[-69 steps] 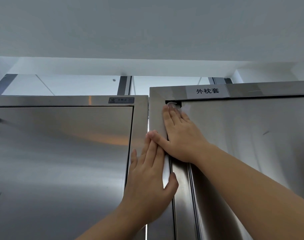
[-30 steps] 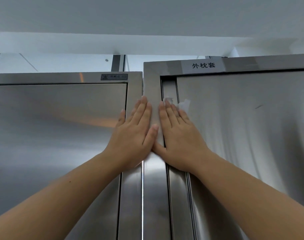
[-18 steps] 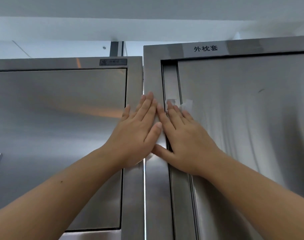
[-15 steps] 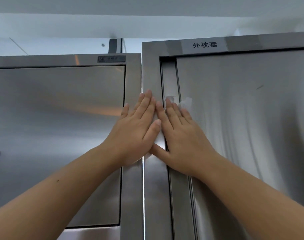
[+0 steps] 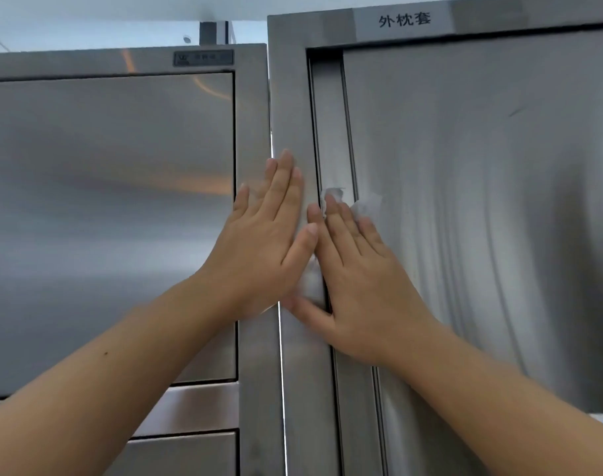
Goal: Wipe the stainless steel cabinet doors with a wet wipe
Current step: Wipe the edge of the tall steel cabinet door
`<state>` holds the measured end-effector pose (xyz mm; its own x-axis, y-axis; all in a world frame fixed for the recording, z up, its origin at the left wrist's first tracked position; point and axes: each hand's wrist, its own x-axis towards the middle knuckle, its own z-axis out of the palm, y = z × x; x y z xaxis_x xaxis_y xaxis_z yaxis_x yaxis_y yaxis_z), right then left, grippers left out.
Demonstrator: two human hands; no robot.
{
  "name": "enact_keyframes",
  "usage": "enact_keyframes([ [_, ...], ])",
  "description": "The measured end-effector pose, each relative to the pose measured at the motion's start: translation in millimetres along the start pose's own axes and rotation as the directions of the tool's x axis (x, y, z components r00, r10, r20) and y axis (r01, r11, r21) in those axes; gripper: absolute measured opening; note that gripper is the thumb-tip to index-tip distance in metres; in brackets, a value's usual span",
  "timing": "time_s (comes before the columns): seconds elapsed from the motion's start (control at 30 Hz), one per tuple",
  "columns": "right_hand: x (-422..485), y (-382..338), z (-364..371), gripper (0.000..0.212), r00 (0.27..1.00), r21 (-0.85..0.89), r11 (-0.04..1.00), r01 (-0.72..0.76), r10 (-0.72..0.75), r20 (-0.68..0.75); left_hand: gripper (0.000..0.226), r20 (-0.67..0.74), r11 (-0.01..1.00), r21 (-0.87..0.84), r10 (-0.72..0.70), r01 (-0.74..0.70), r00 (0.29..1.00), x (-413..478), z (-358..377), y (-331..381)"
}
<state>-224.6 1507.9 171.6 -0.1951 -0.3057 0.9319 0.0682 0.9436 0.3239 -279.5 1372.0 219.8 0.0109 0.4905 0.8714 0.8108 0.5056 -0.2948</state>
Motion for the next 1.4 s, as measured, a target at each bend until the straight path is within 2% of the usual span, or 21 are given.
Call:
enact_keyframes([
  [0.27, -29, -12, 1, 0.087, 0.999, 0.003, 1.0, -0.023, 0.023, 0.045, 0.07, 0.024, 0.997, -0.079, 0.01, -0.008, 1.0, -24, 10, 7],
  [0.77, -58, -24, 4, 0.088, 0.995, 0.027, 0.998, -0.062, 0.059, 0.085, 0.069, 0.029, 0.994, -0.102, 0.035, -0.032, 0.999, -57, 25, 16],
  [0.97, -71, -32, 5, 0.089, 0.996, 0.038, 0.996, -0.081, 0.079, 0.044, 0.068, 0.005, 0.994, -0.1, 0.043, -0.043, 0.999, -64, 30, 16],
  [1.4, -104, -45, 8, 0.088, 0.995, 0.03, 0.996, -0.085, 0.083, 0.062, 0.07, 0.022, 0.994, -0.09, 0.065, -0.063, 0.998, -92, 39, 25],
])
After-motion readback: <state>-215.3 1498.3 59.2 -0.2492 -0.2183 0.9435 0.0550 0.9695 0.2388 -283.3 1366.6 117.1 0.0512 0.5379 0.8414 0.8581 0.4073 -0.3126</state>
